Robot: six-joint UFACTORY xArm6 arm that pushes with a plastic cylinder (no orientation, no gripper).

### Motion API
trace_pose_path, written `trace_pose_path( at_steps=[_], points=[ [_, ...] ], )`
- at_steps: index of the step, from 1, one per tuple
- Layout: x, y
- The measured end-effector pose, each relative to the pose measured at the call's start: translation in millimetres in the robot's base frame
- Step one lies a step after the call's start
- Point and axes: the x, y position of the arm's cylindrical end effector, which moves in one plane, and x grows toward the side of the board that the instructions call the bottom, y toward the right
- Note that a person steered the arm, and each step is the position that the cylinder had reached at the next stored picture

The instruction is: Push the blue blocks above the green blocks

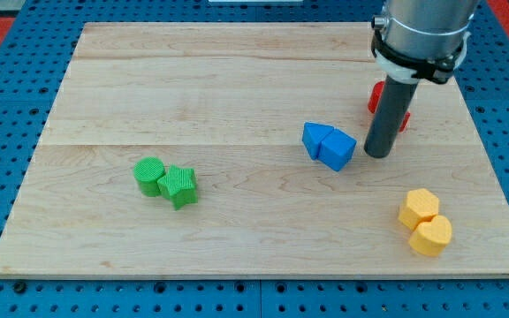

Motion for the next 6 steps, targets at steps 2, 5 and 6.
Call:
trace_pose_path(
  at_steps=[2,5,6],
  points=[
    [-11.4,-61.0],
    [-101.8,-210.3],
    [-99.6,-184.4]
  ],
)
